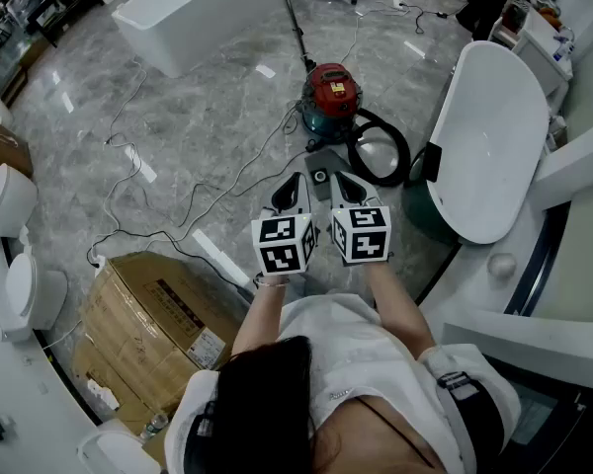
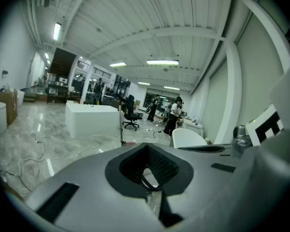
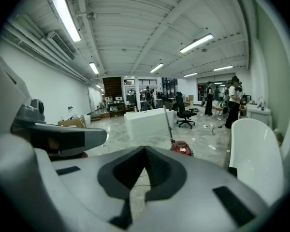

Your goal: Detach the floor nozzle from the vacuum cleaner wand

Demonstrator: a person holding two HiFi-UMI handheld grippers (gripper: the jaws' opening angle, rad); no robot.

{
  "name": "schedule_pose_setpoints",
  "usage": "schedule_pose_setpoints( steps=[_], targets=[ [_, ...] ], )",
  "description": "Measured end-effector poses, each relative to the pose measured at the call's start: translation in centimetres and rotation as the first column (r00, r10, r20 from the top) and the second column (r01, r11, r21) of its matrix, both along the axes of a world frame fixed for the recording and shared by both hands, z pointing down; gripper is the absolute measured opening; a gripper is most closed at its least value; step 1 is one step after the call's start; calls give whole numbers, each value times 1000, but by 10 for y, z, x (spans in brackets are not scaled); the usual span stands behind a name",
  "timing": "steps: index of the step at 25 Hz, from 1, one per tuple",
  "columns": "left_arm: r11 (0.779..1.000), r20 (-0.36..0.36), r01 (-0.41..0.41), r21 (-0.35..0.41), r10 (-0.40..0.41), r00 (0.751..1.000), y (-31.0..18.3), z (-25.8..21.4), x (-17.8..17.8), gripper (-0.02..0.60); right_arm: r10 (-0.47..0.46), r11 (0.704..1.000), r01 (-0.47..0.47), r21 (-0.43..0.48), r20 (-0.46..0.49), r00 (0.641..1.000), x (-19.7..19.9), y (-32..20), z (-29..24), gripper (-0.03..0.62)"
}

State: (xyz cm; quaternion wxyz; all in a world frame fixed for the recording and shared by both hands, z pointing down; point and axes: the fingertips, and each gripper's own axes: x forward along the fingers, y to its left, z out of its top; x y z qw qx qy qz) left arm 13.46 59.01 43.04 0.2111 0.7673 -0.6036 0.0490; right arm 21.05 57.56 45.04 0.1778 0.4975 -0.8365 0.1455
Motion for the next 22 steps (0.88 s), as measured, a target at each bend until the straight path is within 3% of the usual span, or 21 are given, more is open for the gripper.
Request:
schedule_pose_setpoints(
  steps=[22],
  targets=[
    [1000, 25, -23, 5, 22, 999, -69, 0, -45, 5, 40, 999, -40, 15, 37, 999, -45, -69, -3, 15]
  ],
)
